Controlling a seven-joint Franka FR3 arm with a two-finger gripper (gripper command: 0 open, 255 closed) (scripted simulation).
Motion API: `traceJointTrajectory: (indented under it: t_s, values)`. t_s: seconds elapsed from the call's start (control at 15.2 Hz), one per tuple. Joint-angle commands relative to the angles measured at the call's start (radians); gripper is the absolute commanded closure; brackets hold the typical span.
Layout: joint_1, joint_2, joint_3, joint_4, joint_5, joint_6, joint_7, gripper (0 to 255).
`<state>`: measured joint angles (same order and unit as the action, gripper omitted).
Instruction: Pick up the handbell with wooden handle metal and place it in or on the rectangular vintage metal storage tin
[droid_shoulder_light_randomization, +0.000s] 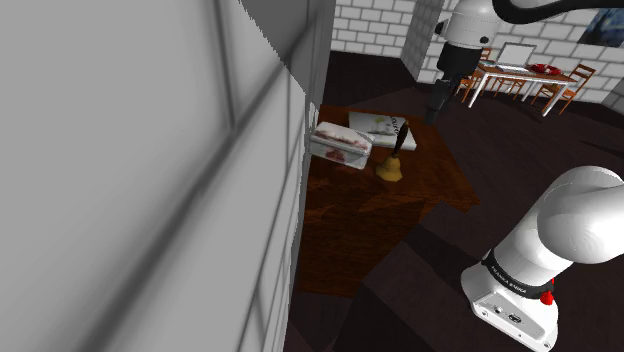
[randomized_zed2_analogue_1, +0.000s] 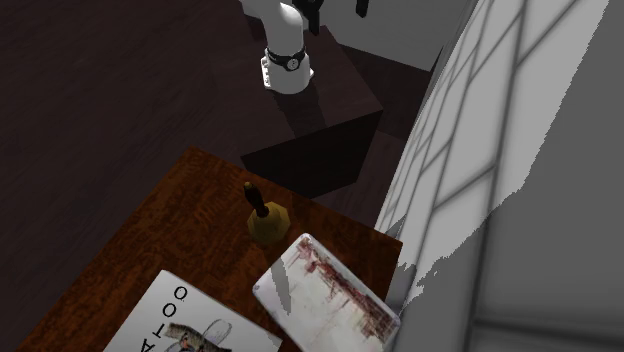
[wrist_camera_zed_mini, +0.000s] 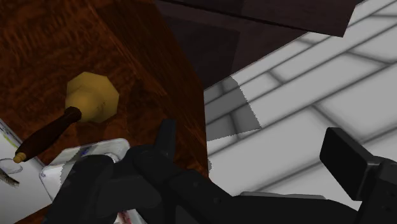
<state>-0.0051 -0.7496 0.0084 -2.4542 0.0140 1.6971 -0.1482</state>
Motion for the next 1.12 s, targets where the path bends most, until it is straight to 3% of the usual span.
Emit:
traceJointTrajectory:
  t_s: [0.0,0.4,0.73,1.06]
  values:
    - [0.0,0.0,0.0,0.0,0.0,0.0,0.0,0]
    - [-0.021,-0.106,-0.183,-0.214,-0.061,0.237,-0.253,0]
    - [-0.03,-0.089,-0.379,-0.322,-0.104,0.455,-0.491,0]
    - [0.035,0.03,-0.627,-0.347,-0.094,0.68,-0.771,0]
